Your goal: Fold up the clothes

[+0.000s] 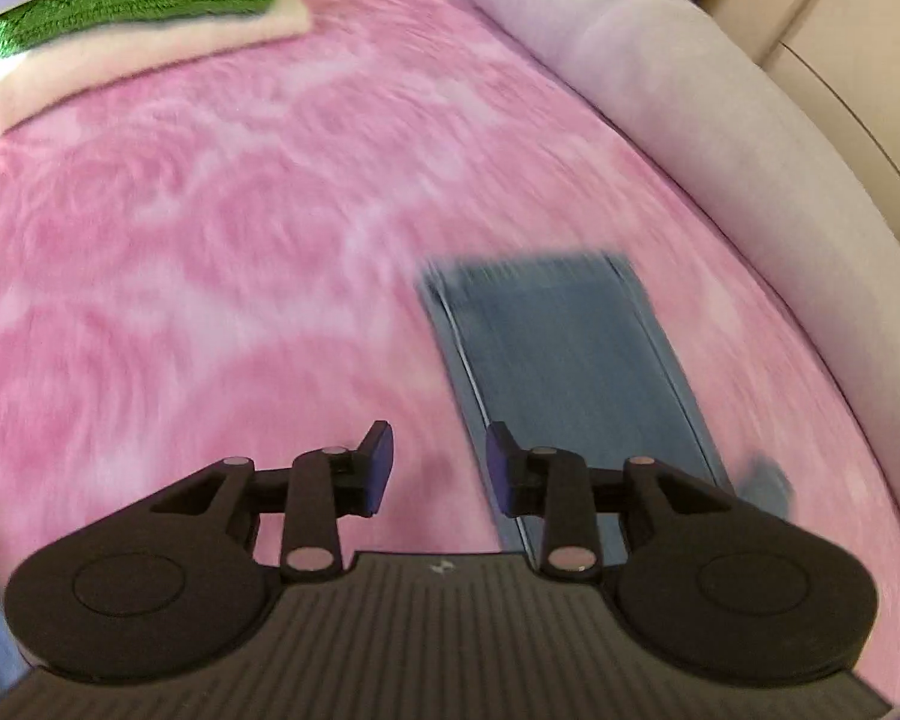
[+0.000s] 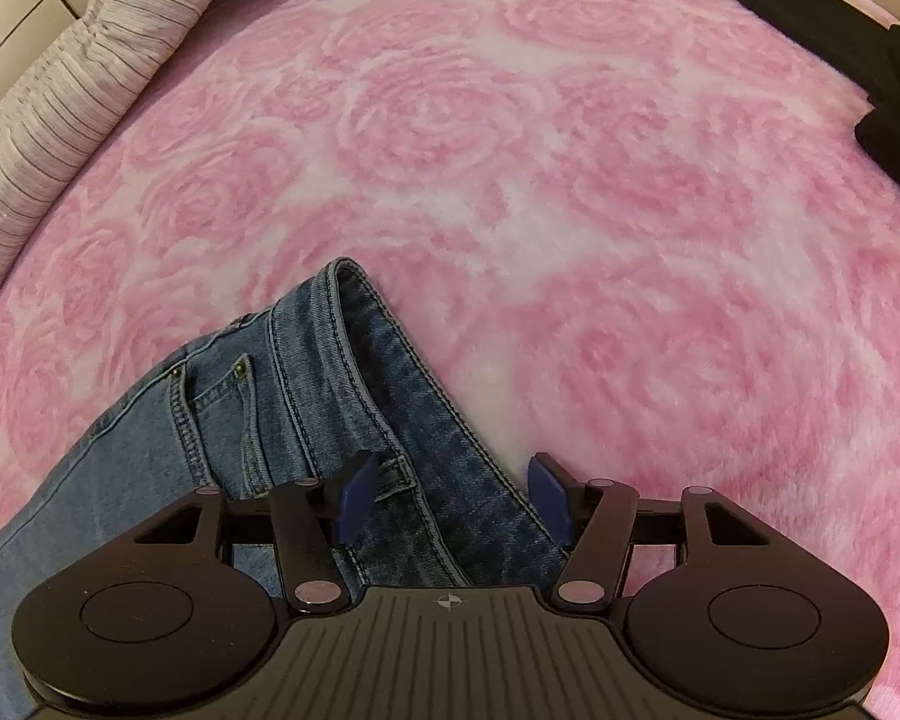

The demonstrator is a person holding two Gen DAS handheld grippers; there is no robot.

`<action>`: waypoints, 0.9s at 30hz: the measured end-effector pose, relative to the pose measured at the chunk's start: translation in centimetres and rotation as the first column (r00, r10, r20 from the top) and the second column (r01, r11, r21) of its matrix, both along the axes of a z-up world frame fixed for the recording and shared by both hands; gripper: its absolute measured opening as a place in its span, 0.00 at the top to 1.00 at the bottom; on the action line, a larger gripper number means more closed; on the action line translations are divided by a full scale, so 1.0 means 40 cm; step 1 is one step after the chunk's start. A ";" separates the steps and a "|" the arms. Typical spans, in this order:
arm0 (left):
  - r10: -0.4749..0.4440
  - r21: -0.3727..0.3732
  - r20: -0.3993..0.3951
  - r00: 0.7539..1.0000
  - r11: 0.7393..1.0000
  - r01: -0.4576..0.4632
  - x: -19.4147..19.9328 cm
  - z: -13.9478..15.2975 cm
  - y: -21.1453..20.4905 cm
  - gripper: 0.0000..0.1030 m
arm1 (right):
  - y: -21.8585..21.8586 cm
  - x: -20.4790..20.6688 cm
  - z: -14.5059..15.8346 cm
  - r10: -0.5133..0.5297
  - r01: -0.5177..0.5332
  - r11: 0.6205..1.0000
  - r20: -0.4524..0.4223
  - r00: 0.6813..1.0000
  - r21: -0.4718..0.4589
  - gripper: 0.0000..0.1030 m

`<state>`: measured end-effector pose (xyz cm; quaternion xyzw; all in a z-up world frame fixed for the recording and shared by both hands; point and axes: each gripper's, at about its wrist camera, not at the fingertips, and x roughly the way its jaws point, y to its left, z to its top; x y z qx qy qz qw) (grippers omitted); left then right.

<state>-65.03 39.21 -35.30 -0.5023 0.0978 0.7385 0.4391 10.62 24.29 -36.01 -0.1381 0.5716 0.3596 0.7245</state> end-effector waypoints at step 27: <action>0.027 -0.074 -0.525 0.850 0.994 -0.078 -0.120 0.047 -0.105 0.72 | -0.021 0.016 0.035 0.024 -0.024 1.000 0.105 0.994 -0.006 0.40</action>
